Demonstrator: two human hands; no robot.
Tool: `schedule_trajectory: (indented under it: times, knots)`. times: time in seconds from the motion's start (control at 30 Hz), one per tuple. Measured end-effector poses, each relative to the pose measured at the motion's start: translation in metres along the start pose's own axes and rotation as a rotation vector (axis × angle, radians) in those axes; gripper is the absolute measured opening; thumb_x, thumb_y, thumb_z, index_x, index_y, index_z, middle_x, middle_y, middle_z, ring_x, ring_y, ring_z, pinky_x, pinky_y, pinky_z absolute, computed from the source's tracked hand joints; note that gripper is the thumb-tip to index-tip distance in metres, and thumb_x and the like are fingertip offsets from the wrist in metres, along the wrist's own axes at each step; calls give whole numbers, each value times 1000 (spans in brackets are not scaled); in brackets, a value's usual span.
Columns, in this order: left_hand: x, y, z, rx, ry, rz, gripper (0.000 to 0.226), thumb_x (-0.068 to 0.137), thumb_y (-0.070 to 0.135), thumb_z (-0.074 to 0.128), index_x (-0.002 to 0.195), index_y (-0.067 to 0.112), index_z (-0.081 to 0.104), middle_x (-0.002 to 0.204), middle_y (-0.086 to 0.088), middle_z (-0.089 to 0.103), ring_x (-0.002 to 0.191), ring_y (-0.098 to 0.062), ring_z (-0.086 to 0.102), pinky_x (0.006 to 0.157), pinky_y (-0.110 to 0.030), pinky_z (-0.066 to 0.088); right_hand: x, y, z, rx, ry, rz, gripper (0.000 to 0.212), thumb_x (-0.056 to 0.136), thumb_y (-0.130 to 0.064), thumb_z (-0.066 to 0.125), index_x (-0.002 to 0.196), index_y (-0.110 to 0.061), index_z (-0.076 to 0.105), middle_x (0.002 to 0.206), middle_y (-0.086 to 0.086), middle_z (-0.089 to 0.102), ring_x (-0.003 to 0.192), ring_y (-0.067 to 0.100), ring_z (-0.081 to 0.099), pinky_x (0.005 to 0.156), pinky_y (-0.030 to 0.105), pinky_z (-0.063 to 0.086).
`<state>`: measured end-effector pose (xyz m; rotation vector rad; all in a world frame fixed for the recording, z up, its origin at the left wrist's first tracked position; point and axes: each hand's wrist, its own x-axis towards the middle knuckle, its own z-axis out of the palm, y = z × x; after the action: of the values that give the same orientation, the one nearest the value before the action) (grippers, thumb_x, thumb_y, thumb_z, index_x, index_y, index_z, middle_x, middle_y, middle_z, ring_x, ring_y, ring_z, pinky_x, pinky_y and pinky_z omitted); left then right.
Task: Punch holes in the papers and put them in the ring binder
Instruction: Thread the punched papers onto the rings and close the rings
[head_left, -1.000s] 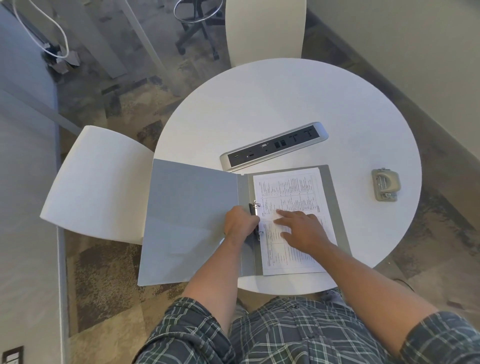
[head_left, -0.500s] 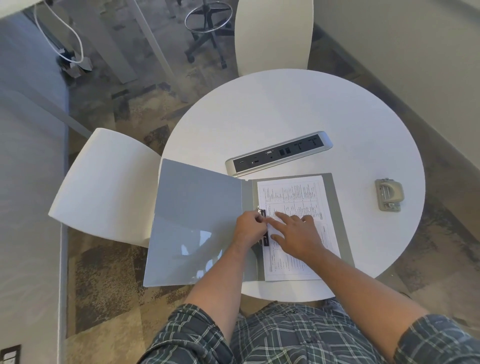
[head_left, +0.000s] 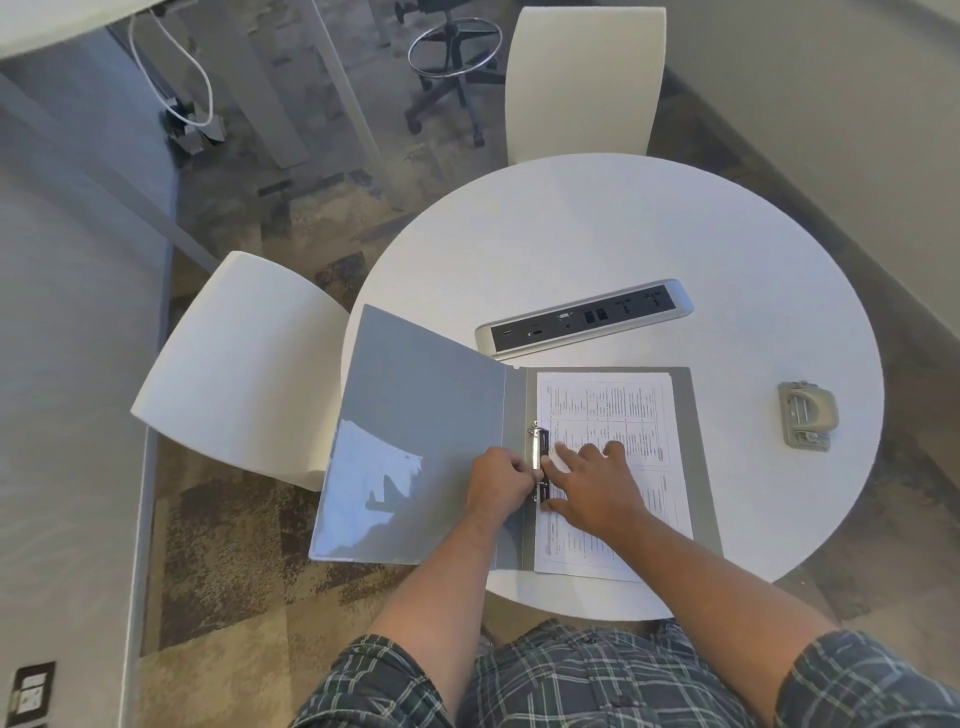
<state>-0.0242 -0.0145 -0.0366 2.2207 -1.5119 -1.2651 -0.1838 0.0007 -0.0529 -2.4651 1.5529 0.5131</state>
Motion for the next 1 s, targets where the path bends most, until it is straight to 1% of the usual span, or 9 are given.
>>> schedule_trajectory:
  times: [0.13, 0.2, 0.37, 0.53, 0.67, 0.77, 0.87, 0.93, 1.0]
  knots:
    - [0, -1, -2, -50, -36, -15, 26, 83, 27, 82, 77, 3, 74, 77, -11, 76, 63, -17, 63, 61, -28, 52, 1, 1, 4, -26, -21, -8, 69, 94, -66, 50, 148, -23, 50, 154, 8, 51, 118, 36, 63, 93, 53, 40]
    - [0, 0, -4, -60, -45, -30, 25, 84, 26, 82, 78, 4, 74, 79, -11, 76, 63, -16, 63, 58, -24, 49, 3, 1, 7, -47, -24, -13, 68, 93, -65, 55, 146, -22, 54, 150, 8, 55, 113, 36, 65, 90, 53, 42]
    - [2, 3, -5, -71, -42, -48, 25, 84, 25, 84, 70, 9, 71, 80, -13, 77, 62, -15, 62, 55, -21, 47, 9, 2, 4, 13, 8, 44, 68, 98, -59, 51, 154, -22, 41, 156, 3, 49, 124, 34, 60, 98, 54, 40]
    - [2, 6, -2, -93, -4, -40, 24, 82, 27, 84, 73, 6, 75, 76, -8, 77, 64, -14, 64, 56, -21, 50, 19, 7, -1, 58, 5, 80, 65, 104, -49, 46, 161, -28, 23, 165, -5, 34, 140, 28, 46, 107, 55, 32]
    - [4, 14, -2, -58, 33, -25, 22, 82, 26, 83, 69, 11, 72, 74, -8, 75, 63, -16, 63, 55, -21, 47, 24, 6, 0, 86, -8, 106, 68, 103, -37, 52, 162, -27, 20, 167, -5, 30, 143, 27, 41, 108, 54, 34]
    - [5, 18, -2, -30, 42, -18, 23, 82, 26, 83, 67, 14, 71, 73, -6, 74, 68, -20, 68, 59, -23, 50, 27, 7, 1, 104, -26, 111, 71, 101, -33, 57, 162, -27, 21, 166, -4, 32, 142, 28, 41, 107, 53, 36]
    - [4, 22, -5, 27, 18, 5, 27, 85, 25, 81, 63, 19, 66, 70, -3, 70, 68, -20, 66, 60, -25, 50, 28, 11, 4, 123, 0, 103, 69, 101, -35, 57, 161, -27, 25, 164, -6, 36, 139, 27, 45, 104, 52, 40]
    - [2, 27, -13, 93, -23, 35, 21, 88, 24, 77, 69, 19, 68, 72, -1, 67, 72, -20, 66, 62, -26, 48, 30, 15, 4, 131, 0, 83, 68, 102, -40, 54, 161, -28, 24, 165, -5, 34, 140, 28, 44, 106, 53, 38]
    - [-1, 37, -29, 147, 7, 73, 13, 90, 23, 70, 77, 19, 72, 79, -1, 70, 80, -22, 68, 66, -27, 48, 33, 17, 5, 130, 5, 63, 67, 103, -48, 48, 162, -27, 23, 166, -4, 32, 143, 29, 41, 108, 53, 34]
